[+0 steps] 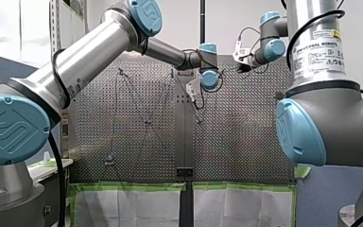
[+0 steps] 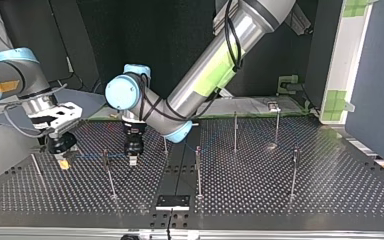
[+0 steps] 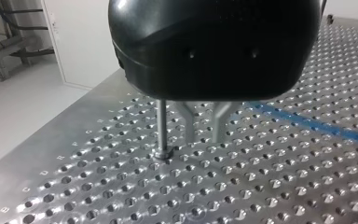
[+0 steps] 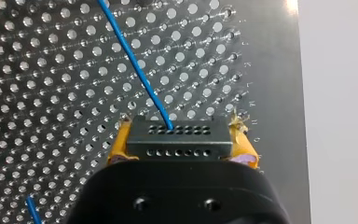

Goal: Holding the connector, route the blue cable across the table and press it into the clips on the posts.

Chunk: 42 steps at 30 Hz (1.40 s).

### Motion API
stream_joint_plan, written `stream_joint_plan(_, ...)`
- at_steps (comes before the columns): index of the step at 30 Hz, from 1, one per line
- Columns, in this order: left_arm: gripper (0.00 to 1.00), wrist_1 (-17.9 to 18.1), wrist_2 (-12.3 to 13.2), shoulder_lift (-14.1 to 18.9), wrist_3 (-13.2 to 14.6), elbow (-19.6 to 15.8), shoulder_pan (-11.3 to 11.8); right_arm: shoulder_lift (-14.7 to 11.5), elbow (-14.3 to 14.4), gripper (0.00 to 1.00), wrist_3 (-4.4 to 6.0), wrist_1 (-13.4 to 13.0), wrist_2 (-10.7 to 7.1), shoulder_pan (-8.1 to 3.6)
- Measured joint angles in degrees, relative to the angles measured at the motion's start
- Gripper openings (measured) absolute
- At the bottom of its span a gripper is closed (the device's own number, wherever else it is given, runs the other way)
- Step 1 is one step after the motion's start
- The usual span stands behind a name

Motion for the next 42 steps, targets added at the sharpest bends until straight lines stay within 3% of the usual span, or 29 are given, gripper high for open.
stream_joint_plan(1, 0.55, 0.0, 0.2, 0.0, 0.0, -0.1, 0.0, 0.1, 0.0, 0.0, 0.0, 0.0, -0.01, -0.02)
stream_joint_plan(2, 0.73, 0.0, 0.4, 0.0, -0.1, -0.2, -0.1, 0.1, 0.0, 0.0, 0.01, 0.0, -0.03, -0.02)
stream_joint_plan(3, 0.73, -0.1, 0.7, 0.0, -0.1, -0.2, -0.1, 0.2, 0.0, 0.0, 0.0, 0.0, -0.04, -0.02)
stream_joint_plan(4, 0.92, -0.1, 0.9, 0.0, -0.2, -0.2, -0.1, 0.2, 0.0, 0.0, -0.01, 0.0, -0.04, -0.02)
stream_joint_plan(5, 0.98, -0.3, 1.2, 0.0, -0.2, -0.2, -0.2, 0.3, 0.0, 0.0, -0.02, 0.0, -0.05, -0.01)
stream_joint_plan(19, 0.98, -5.4, 1.3, 0.3, -2.0, -0.2, -0.6, 0.5, 0.0, 0.0, -0.22, 0.0, -0.23, -0.01)
stream_joint_plan(27, 0.98, -8.6, 0.1, 2.9, -3.5, -1.7, -2.0, 0.6, 0.0, 0.0, -0.27, 0.1, -0.24, -0.02)
stream_joint_plan(35, 0.98, -5.9, 0.8, 6.6, -2.1, -5.4, -3.6, 0.6, 0.0, 0.0, -0.37, 0.1, -0.23, 0.0)
stream_joint_plan(42, 0.98, -3.0, 0.6, 9.6, -2.0, -8.4, -3.6, 0.6, 0.1, 0.0, -0.43, 0.2, -0.24, 0.21)
